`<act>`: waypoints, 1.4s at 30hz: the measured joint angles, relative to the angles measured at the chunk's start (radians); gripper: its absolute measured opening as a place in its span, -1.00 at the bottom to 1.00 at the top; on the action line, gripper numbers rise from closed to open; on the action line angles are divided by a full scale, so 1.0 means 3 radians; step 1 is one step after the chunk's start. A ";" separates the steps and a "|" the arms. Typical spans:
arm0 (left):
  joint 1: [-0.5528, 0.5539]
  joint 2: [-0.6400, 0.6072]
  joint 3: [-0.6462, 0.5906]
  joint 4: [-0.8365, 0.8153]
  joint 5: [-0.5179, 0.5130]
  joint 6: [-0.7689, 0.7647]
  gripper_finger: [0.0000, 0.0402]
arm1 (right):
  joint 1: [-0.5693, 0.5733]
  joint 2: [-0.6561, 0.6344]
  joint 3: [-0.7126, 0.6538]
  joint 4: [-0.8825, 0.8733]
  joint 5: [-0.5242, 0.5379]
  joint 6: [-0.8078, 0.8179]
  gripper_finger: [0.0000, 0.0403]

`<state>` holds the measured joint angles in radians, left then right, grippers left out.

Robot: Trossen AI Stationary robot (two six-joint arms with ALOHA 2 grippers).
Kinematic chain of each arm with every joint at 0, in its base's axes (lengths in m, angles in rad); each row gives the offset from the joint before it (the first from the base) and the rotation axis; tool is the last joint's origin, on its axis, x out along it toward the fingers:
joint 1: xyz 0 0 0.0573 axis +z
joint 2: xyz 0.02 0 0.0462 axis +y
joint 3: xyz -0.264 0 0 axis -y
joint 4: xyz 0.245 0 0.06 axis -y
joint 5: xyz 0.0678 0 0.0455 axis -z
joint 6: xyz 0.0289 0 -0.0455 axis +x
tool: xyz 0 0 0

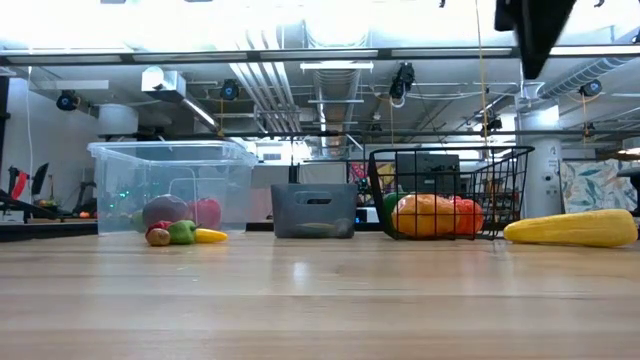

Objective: Sort produce into baskets
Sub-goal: Put the red chili pepper into the wire basket

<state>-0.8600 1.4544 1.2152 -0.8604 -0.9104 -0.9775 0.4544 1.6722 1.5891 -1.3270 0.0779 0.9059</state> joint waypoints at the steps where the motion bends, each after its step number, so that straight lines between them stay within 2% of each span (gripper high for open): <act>1: 0.0000 0.0000 0.0000 0.0000 0.0001 0.0000 -0.17 | 0.0032 0.0000 -0.0005 -0.0002 -0.0041 0.0081 0.14; 9: 0.0000 0.0000 0.0000 0.0000 0.0000 0.0001 -0.17 | 0.0350 0.0000 -0.0123 -0.0170 -0.0268 0.0751 0.27; 17: 0.0000 0.0000 0.0000 0.0000 -0.0061 0.0094 -0.17 | 0.0658 -0.0026 -0.0397 -0.0366 -0.0266 0.1476 0.34; 25: 0.0003 0.0001 0.0000 0.0000 -0.0085 0.0160 -0.17 | 0.0838 -0.0463 -0.0939 -0.0308 -0.0272 0.2213 0.32; 33: 0.0003 0.0001 0.0000 -0.0001 -0.0168 0.0263 -0.17 | 0.1140 -0.1111 -0.1770 0.0550 -0.0307 0.3398 0.34; 36: 0.0003 0.0001 0.0000 0.0000 -0.0208 0.0295 -0.17 | 0.1203 -0.1116 -0.2004 0.0765 -0.0540 0.3706 0.35; 39: 0.0006 0.0001 0.0000 0.0001 -0.0259 0.0346 -0.17 | 0.1236 -0.1008 -0.2115 0.0824 -0.0833 0.3759 0.35; 42: 0.0011 0.0001 0.0000 -0.0001 -0.0259 0.0381 -0.17 | 0.1244 -0.0926 -0.2153 0.0914 -0.0907 0.3734 0.35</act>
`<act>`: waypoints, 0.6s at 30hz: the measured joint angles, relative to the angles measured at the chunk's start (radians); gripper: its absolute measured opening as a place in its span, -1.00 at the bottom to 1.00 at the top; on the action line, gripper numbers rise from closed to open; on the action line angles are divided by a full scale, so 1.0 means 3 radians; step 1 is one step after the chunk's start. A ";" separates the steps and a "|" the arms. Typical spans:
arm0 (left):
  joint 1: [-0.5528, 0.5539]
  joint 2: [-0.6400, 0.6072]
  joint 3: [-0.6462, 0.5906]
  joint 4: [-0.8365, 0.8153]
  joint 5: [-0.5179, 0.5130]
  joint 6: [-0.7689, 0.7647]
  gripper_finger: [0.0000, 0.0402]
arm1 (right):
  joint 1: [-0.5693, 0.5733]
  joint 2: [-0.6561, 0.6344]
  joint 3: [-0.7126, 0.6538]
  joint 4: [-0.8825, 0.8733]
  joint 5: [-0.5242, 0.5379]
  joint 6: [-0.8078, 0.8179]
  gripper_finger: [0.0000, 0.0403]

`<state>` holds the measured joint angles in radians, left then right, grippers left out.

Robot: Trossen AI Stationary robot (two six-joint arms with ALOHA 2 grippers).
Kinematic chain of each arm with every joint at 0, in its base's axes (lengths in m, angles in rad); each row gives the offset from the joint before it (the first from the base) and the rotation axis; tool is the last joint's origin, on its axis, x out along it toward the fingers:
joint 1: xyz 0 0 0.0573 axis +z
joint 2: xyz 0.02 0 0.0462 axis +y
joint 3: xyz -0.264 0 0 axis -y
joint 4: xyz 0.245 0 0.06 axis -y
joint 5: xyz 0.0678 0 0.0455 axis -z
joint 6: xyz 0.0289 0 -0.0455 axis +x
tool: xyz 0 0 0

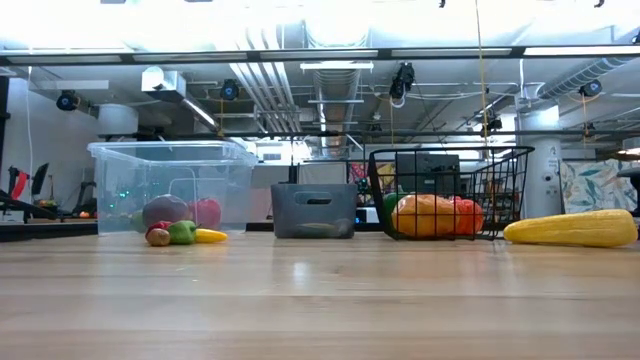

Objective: Sort produce into baskets
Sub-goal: Put the red chili pepper into the wire basket

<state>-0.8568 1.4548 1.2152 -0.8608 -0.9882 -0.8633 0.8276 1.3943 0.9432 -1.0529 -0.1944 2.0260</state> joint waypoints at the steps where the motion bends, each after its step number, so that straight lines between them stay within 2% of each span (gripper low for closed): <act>1: 0.0001 0.0000 0.0000 0.0000 0.0000 0.0007 -0.17 | -0.0001 0.0021 0.0000 0.0043 0.0003 -0.0002 0.35; 9: 0.0004 0.0000 0.0000 0.0000 -0.0001 0.0028 -0.17 | 0.0020 0.0225 -0.0015 0.0152 -0.0009 -0.0025 0.30; 18: 0.0005 0.0000 0.0000 0.0001 0.0000 0.0030 -0.17 | 0.0019 0.0524 -0.0033 0.0197 -0.0234 -0.0167 0.26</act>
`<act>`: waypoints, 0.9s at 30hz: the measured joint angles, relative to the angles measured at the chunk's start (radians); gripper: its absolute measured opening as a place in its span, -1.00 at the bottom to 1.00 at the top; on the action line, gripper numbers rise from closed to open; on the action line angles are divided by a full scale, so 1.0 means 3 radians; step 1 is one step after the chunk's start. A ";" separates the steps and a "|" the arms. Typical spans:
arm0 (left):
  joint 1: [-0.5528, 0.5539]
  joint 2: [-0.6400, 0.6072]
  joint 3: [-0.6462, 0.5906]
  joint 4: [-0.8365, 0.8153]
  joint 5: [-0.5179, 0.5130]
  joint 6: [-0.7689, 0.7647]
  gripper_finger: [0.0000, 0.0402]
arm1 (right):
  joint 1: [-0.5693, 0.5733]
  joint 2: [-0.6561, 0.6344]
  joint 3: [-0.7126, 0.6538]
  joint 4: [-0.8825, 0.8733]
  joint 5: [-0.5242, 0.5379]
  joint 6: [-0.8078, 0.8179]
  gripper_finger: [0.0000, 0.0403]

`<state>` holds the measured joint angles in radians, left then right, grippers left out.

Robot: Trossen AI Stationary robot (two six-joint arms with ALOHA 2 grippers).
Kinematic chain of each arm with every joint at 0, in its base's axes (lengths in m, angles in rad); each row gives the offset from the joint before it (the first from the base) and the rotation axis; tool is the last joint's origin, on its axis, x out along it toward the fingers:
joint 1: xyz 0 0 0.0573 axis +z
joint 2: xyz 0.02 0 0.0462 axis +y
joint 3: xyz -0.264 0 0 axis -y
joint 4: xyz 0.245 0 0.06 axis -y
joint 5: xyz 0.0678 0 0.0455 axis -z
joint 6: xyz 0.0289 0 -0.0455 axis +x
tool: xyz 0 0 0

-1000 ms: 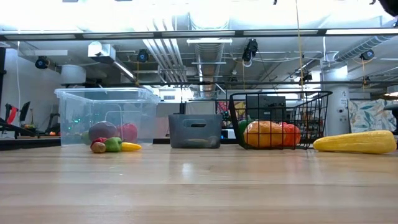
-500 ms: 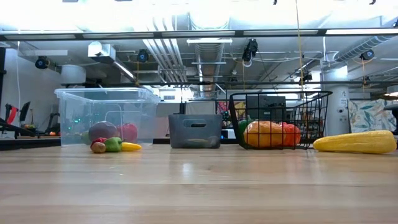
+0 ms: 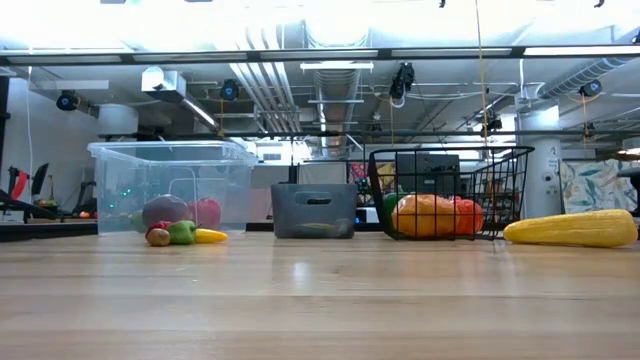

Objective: Sort produce into baskets
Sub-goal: Put the red chili pepper into the wire basket

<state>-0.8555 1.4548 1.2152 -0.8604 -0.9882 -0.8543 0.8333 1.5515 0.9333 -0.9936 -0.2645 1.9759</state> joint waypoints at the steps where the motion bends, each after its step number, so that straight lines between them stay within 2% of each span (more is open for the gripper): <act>1: 0.0000 0.0000 0.0000 0.0000 0.0000 0.0000 -0.17 | 0.0001 0.0033 0.0000 0.0019 0.0000 -0.0008 0.26; 10: 0.0000 0.0000 0.0000 0.0001 0.0000 0.0000 -0.17 | 0.0000 0.0238 -0.0003 0.0152 -0.0003 -0.0167 0.19; 23: 0.0000 0.0000 0.0000 0.0004 0.0000 0.0000 -0.17 | -0.0001 0.0220 -0.0009 0.0146 -0.0003 -0.0192 -0.44; 27: 0.0000 0.0000 0.0000 0.0005 0.0000 0.0000 -0.17 | -0.0001 0.0060 -0.0008 0.0095 0.0007 -0.0156 -0.48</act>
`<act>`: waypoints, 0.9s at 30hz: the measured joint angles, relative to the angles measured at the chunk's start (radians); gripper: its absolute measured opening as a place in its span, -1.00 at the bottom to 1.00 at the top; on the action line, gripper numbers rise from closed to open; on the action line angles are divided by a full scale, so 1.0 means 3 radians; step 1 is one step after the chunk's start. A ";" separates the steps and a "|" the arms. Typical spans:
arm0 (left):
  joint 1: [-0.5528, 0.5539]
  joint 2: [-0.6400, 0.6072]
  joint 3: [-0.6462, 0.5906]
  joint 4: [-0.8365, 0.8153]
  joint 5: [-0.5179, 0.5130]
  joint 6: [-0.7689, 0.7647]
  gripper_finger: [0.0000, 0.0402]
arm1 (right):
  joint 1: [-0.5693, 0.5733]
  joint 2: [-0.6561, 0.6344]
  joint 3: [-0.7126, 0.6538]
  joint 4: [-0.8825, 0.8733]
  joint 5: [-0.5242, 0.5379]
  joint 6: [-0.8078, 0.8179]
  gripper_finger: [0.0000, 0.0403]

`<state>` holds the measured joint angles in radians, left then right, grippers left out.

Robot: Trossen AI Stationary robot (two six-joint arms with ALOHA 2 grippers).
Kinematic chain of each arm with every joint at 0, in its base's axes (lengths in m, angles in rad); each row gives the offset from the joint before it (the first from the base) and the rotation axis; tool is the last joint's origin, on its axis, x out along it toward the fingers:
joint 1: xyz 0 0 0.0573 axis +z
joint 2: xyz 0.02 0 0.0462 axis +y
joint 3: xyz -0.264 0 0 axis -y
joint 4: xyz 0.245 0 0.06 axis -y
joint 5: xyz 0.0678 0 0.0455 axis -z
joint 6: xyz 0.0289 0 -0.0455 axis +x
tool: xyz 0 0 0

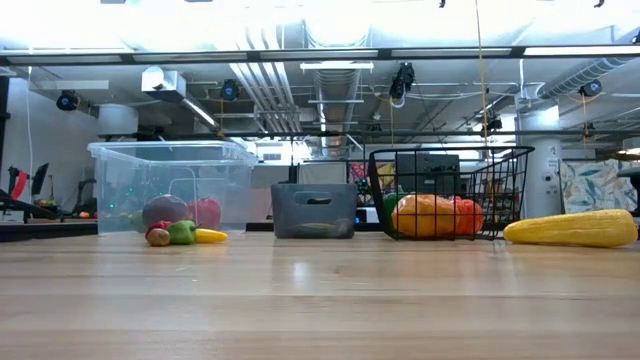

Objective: Sort produce into baskets
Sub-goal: Put the red chili pepper into the wire basket

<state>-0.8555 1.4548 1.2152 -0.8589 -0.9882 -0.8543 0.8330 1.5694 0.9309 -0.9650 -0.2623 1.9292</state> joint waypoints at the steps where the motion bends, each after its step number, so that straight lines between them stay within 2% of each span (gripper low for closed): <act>1: 0.0000 0.0000 0.0000 0.0000 0.0000 0.0000 -0.17 | -0.0002 -0.0052 0.0013 -0.0038 0.0003 0.0023 -0.47; 5: 0.0000 0.0000 0.0000 0.0000 -0.0022 0.0001 -0.17 | -0.0063 -0.0277 0.0174 -0.0269 0.0149 0.0025 -0.41; 8: 0.0000 0.0000 0.0000 0.0003 -0.0104 0.0001 -0.17 | -0.0141 -0.0451 0.0334 -0.0337 0.0587 -0.0062 -0.42; 12: 0.0000 0.0003 0.0000 0.0001 -0.0141 0.0014 -0.17 | -0.0329 -0.0635 0.0579 -0.0346 0.1279 -0.0431 -0.45; 15: 0.0000 0.0034 0.0000 -0.0005 -0.0142 0.0023 -0.17 | -0.0541 -0.0702 0.0784 -0.0344 0.1725 -0.0889 -0.44; 19: 0.0000 0.0102 0.0000 -0.0008 -0.0141 0.0028 -0.17 | -0.0920 -0.0698 0.1084 -0.0337 0.2123 -0.1680 -0.43; 27: 0.0000 0.0130 0.0000 -0.0009 -0.0140 0.0027 -0.17 | -0.1810 -0.0644 0.1556 -0.0332 0.2422 -0.3227 -0.43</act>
<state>-0.8555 1.4937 1.2152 -0.8616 -1.0302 -0.8463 0.2899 1.3762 1.3977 -1.0646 0.4644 0.9612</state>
